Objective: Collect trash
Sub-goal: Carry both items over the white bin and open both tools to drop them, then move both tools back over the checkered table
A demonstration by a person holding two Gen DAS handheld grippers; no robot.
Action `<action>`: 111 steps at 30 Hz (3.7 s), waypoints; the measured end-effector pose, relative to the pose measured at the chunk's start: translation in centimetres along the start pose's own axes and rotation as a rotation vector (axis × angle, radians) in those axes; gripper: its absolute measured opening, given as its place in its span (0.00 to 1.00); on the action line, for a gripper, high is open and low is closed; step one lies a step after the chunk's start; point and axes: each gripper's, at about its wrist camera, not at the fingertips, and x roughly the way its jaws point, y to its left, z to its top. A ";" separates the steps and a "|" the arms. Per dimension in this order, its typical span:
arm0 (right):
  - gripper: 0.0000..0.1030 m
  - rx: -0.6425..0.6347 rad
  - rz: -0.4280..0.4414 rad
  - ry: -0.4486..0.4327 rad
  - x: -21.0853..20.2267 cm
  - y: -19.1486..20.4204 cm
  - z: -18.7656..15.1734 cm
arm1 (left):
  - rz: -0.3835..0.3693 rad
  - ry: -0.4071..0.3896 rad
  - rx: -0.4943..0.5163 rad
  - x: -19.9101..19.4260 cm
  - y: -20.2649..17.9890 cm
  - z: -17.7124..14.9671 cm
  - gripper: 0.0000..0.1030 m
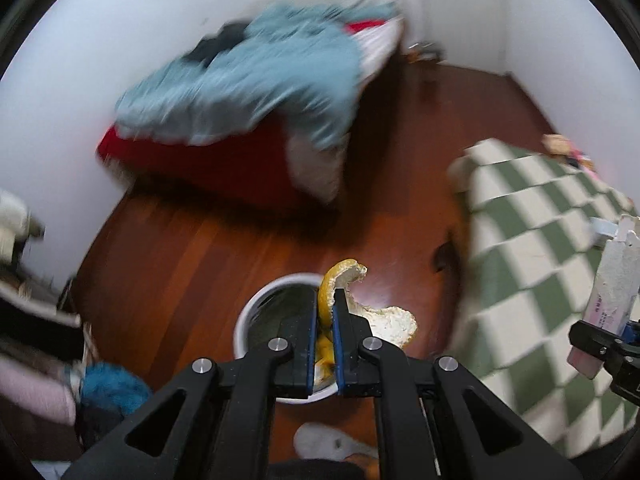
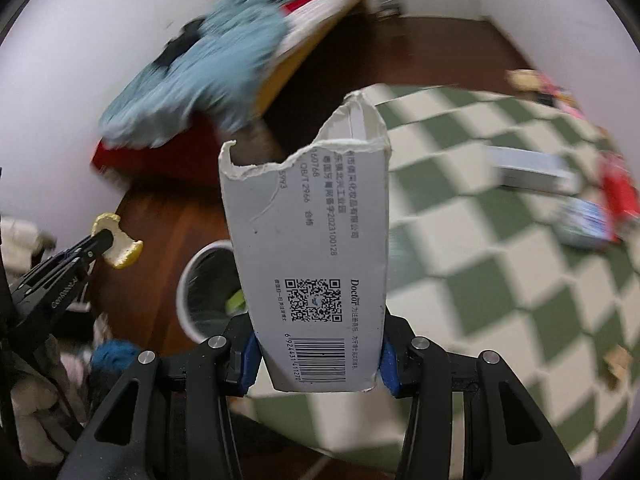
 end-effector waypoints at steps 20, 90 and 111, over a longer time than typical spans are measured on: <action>0.49 -0.258 0.023 0.504 34.7 14.1 4.0 | -0.115 0.520 -0.396 23.7 12.0 -8.6 0.25; 0.99 0.031 0.117 -0.010 -6.6 4.4 -5.4 | 0.028 0.042 -0.125 -7.5 2.9 -7.2 0.93; 0.88 0.256 -0.372 0.211 -8.1 -37.3 -11.8 | -0.264 0.199 0.565 0.7 -37.7 -10.9 1.00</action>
